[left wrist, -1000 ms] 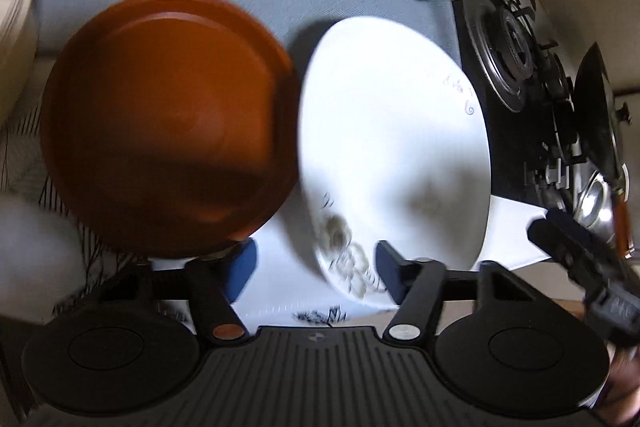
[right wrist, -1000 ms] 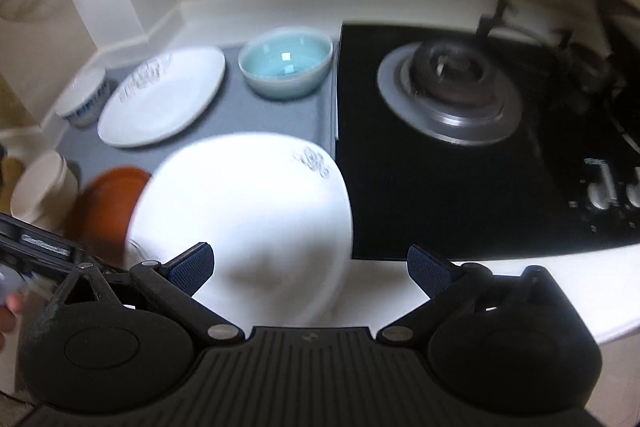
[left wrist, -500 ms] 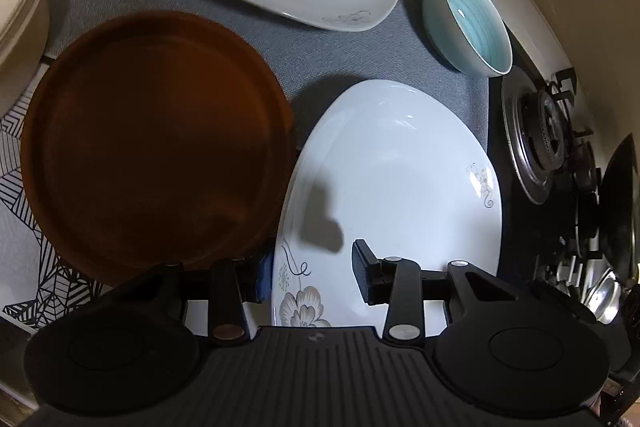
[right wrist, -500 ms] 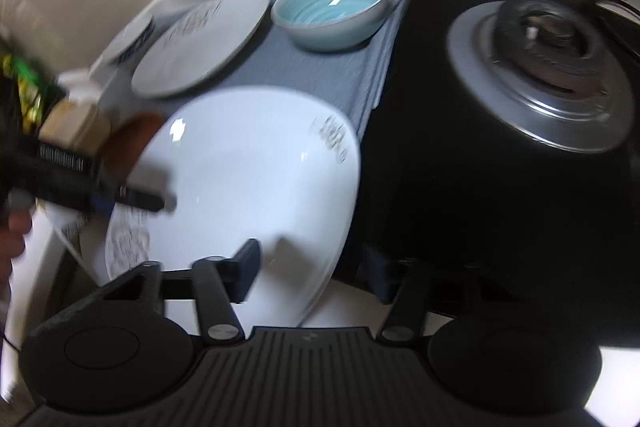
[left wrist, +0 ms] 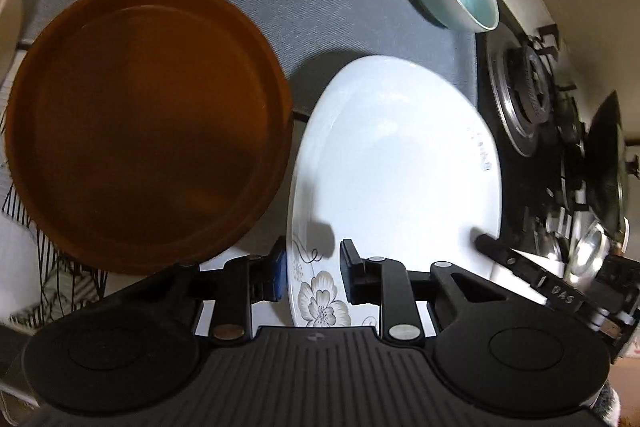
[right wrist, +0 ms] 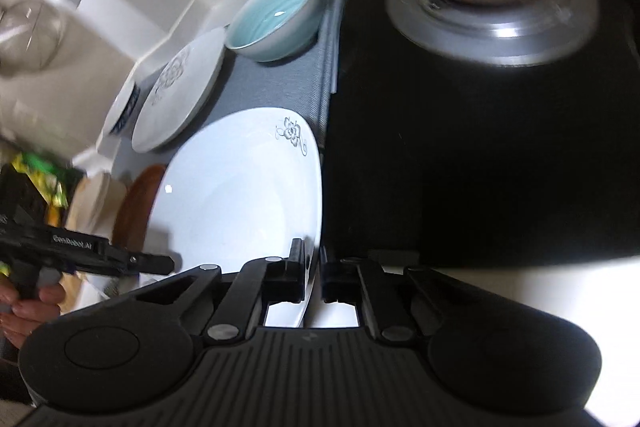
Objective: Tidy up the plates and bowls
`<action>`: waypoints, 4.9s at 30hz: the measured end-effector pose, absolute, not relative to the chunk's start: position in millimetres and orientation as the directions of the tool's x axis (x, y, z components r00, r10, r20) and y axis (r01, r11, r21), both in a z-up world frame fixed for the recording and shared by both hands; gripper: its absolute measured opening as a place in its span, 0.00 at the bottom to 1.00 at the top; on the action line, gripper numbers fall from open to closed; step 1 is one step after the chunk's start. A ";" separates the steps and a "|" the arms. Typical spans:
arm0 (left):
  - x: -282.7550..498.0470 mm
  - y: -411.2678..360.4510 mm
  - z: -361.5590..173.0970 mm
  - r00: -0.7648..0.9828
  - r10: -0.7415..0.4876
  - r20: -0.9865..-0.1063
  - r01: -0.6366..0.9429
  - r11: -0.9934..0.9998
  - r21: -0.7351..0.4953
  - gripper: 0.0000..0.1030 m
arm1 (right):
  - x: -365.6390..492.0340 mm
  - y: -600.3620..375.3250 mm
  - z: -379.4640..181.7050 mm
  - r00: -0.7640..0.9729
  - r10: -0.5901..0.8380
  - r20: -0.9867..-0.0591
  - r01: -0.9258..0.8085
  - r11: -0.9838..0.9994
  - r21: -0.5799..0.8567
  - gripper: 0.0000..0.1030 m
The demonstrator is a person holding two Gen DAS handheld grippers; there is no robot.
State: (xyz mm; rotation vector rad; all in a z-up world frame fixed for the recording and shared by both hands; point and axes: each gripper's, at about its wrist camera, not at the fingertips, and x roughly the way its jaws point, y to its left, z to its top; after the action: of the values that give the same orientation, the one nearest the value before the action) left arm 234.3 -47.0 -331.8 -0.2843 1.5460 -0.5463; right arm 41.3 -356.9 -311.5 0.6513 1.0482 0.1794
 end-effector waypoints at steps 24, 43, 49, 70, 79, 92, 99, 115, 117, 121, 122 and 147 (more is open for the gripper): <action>231.1 -48.6 -312.3 -0.045 -0.456 -0.889 0.223 0.863 -0.454 0.17 | 27.7 -357.2 -309.3 0.506 0.463 -0.728 0.218 0.747 0.627 0.10; 238.6 -23.4 -267.0 0.039 -0.450 -0.892 0.233 0.873 -0.430 0.17 | 47.0 -340.8 -278.0 0.539 0.471 -0.698 0.150 0.762 0.630 0.12; 251.4 0.2 -248.2 0.078 -0.458 -0.885 0.222 0.874 -0.433 0.17 | 65.2 -321.6 -261.8 0.558 0.478 -0.678 0.113 0.766 0.633 0.12; 352.5 73.3 -241.6 0.125 -0.476 -0.871 0.191 0.873 -0.450 0.20 | 161.9 -232.8 -231.7 0.569 0.396 -0.720 0.080 0.845 0.528 0.13; 390.5 76.7 -263.1 0.119 -0.460 -0.880 0.249 0.872 -0.423 0.21 | 197.3 -206.5 -246.7 0.553 0.329 -0.765 0.150 0.865 0.480 0.13; 413.8 70.1 -277.8 0.130 -0.392 -0.911 0.238 0.904 -0.355 0.23 | 225.7 -200.3 -266.1 0.540 0.318 -0.779 0.202 0.850 0.487 0.14; 417.5 55.3 -285.7 0.125 -0.358 -0.925 0.249 0.914 -0.320 0.26 | 232.7 -208.2 -273.3 0.565 0.293 -0.771 0.226 0.844 0.486 0.12; 367.5 49.1 -272.5 0.197 -0.351 -0.915 0.353 0.896 -0.268 0.23 | 239.4 -216.9 -275.3 0.588 0.256 -0.767 0.181 0.883 0.433 0.18; 366.7 50.2 -271.1 0.196 -0.350 -0.916 0.345 0.899 -0.270 0.23 | 234.1 -214.4 -270.1 0.597 0.245 -0.764 0.163 0.895 0.415 0.25; 368.9 45.9 -271.0 0.215 -0.345 -0.914 0.364 0.896 -0.253 0.22 | 221.2 -213.5 -263.0 0.605 0.253 -0.755 0.165 0.888 0.430 0.30; 369.3 46.5 -271.0 0.216 -0.345 -0.914 0.363 0.897 -0.253 0.22 | 217.1 -212.3 -260.8 0.611 0.254 -0.750 0.163 0.887 0.433 0.30; 337.5 51.1 -254.2 0.251 -0.347 -0.904 0.353 0.902 -0.248 0.18 | 185.6 -156.5 -258.1 0.549 0.195 -0.813 0.039 0.966 0.257 0.06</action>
State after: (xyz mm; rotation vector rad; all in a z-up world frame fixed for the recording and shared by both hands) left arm 337.5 51.1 -254.2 0.0060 1.2274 -0.4764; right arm 185.6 -156.5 -258.1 0.2581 0.9884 0.0935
